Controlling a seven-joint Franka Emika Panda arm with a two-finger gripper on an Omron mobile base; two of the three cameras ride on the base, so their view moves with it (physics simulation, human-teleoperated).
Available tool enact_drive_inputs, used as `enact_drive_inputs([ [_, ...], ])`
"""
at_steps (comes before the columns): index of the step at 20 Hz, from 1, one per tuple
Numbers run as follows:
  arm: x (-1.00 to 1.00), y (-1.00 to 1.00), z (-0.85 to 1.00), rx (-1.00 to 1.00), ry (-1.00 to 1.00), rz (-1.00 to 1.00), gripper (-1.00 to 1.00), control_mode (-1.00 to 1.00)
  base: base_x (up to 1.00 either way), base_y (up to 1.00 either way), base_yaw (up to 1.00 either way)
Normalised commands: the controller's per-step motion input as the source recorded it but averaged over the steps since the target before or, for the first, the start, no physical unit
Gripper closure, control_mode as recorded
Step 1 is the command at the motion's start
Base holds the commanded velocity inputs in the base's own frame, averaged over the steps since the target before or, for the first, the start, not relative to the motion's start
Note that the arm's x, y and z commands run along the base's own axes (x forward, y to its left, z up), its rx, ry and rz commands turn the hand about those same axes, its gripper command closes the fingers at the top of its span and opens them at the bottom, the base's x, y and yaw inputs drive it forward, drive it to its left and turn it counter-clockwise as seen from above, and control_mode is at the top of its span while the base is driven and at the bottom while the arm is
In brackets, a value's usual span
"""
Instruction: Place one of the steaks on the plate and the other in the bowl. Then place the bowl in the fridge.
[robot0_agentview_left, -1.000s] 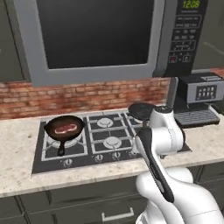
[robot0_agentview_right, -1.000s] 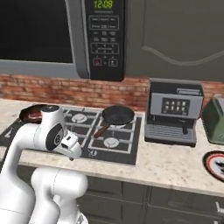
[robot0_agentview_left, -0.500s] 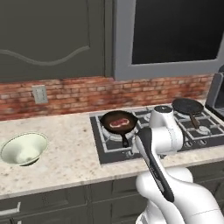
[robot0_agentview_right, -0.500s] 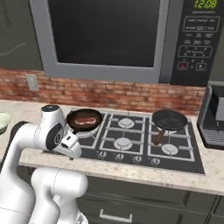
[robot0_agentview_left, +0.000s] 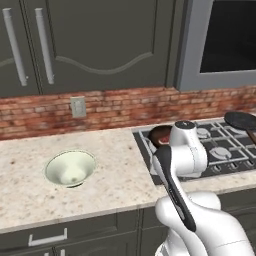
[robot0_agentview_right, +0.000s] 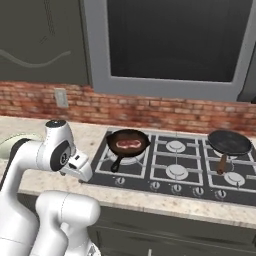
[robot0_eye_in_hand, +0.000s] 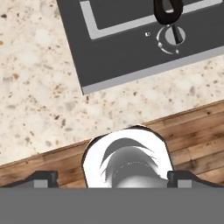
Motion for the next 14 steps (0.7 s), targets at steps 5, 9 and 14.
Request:
enact_drive_inputs([
  [5, 0.0, 0.0, 0.0, 0.0, 0.0, 0.0, -1.0, 1.0, 0.28, 0.04, 0.0],
  [9, 0.09, 0.0, -0.07, 0.0, -0.04, 0.0, -1.0, -1.0, 0.11, 0.0, 0.0],
  [14, 0.26, 0.03, -0.29, 0.0, -0.09, -0.03, -1.0, -1.0, 0.0, 0.0, 0.0],
])
